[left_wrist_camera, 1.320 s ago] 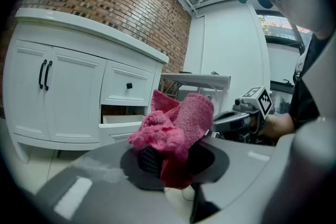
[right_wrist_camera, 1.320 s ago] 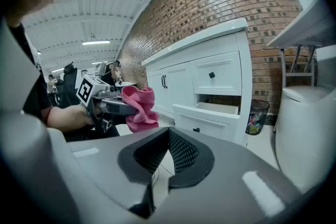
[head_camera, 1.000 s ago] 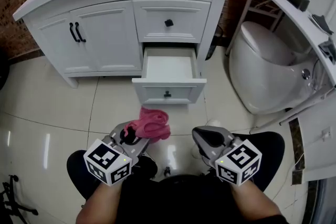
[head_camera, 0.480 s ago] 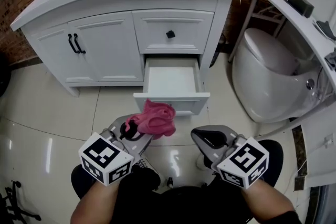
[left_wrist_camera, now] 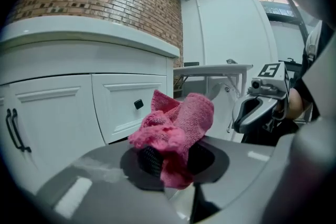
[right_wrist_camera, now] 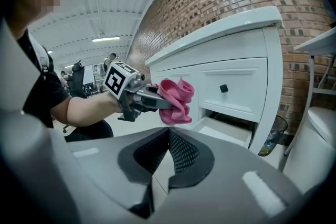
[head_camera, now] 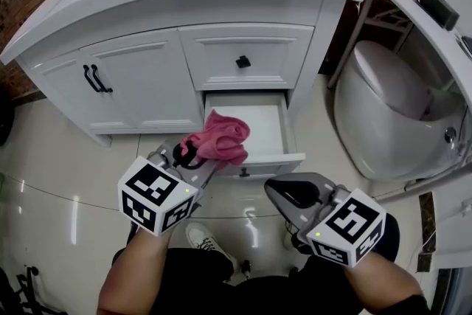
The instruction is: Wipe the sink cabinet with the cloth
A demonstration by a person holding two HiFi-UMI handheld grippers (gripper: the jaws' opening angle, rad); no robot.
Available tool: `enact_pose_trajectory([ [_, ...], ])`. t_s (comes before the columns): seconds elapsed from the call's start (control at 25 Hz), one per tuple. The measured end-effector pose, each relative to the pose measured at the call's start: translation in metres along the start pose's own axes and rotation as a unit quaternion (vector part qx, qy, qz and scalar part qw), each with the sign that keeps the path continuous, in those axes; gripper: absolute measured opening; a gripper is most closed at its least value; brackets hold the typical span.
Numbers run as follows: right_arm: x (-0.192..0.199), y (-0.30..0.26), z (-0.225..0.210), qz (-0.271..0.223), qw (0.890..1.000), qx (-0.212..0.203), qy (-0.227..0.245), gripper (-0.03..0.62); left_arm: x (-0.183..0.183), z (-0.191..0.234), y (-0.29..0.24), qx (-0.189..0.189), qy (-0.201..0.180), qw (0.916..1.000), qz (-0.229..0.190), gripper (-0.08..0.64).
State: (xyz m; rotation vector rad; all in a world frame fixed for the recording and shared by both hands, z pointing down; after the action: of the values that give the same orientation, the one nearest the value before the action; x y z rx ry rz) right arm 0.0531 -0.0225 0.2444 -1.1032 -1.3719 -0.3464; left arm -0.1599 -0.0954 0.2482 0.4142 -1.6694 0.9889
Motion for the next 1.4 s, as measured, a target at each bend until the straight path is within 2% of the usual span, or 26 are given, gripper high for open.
enact_pose_trajectory([
  [0.16,-0.010,-0.021,-0.020,0.004,1.000,-0.006,0.003,0.008,0.000,0.025,-0.033,0.001,-0.001,0.9998,0.019,0.092],
  [0.52,-0.002,-0.064,-0.050,0.030,0.999,-0.025,-0.024,0.008,0.018,0.059,-0.117,0.028,0.002,0.9957,0.088,0.092],
  [0.76,-0.005,-0.071,-0.074,0.032,0.998,-0.038,-0.036,0.008,0.030,0.068,-0.173,0.058,0.008,0.9890,0.136,0.092],
  [0.92,-0.003,-0.073,-0.088,0.027,0.997,-0.046,-0.049,0.008,0.032,0.074,-0.209,0.072,-0.002,0.9854,0.154,0.092],
  [1.16,-0.005,-0.080,-0.095,0.029,0.995,-0.075,-0.052,0.008,0.049,0.074,-0.258,0.102,-0.024,0.9700,0.219,0.091],
  [1.4,-0.017,-0.089,-0.108,0.027,0.994,-0.093,-0.050,0.008,0.052,0.075,-0.285,0.119,-0.025,0.9658,0.229,0.092],
])
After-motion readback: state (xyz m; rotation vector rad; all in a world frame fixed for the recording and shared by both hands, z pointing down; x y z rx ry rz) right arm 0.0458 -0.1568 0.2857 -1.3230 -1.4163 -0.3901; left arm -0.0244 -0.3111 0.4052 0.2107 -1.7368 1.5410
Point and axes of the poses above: the fingertips, and each gripper's own axes: y backward along the fingers, z to its left, x out of its underside, the point moved 10 cm from there along y, backward along the fingers, and after that the axes turned 3 degrees about -y, right-handed, at the moved point
